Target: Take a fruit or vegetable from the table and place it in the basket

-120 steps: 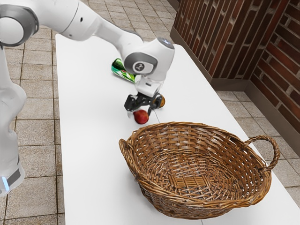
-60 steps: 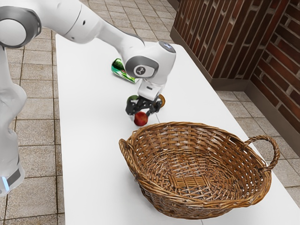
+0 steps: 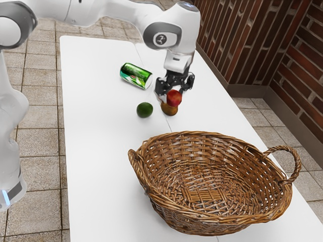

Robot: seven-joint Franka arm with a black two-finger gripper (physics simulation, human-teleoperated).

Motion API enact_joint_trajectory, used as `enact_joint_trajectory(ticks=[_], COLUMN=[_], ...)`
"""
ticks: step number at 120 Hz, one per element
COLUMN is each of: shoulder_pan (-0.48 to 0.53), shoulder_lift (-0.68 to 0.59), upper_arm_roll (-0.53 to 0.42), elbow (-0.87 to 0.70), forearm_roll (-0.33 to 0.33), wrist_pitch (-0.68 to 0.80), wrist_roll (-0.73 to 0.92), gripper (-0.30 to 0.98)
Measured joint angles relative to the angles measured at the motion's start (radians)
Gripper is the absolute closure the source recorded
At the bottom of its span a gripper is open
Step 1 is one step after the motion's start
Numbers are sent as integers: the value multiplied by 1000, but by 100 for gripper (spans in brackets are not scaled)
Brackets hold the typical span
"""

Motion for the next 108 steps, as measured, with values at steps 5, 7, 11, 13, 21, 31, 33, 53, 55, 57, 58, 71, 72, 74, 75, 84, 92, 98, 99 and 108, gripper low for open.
enact_joint_trajectory(ticks=[5,7,11,13,21,31,33,53,55,57,58,71,72,74,75,84,92,98,99,108], shoulder_pan=[-15,-28,-63,-87,-181,-224,-229,-238,-238,-239,-239,-238,-237,-234,-233,-233,-235,-242,-245,-223], shoulder_lift=[-6,-9,-14,-15,-18,-19,-19,-10,-7,-4,-2,23,25,29,31,41,52,56,57,57], upper_arm_roll=[-1,-1,-2,-2,-19,-93,-108,-226,-231,-234,-236,-245,-246,-248,-250,-255,-256,-248,-245,-224], elbow=[48,63,86,94,115,138,143,159,159,159,159,159,159,160,160,160,161,169,172,185], forearm_roll=[-2,-3,-8,-10,-25,-42,-47,-77,-79,-80,-80,-85,-85,-84,-84,-81,-79,-77,-76,-58], wrist_pitch=[-23,-31,-46,-52,-73,-90,-93,-102,-102,-102,-102,-93,-92,-91,-91,-87,-84,-82,-82,-83], wrist_roll=[0,0,0,-1,-3,-6,-7,-19,-20,-21,-22,-30,-30,-31,-32,-36,-39,-40,-40,-41], gripper=[34,34,33,33,34,35,35,35,35,35,35,31,29,26,24,14,9,6,6,3])
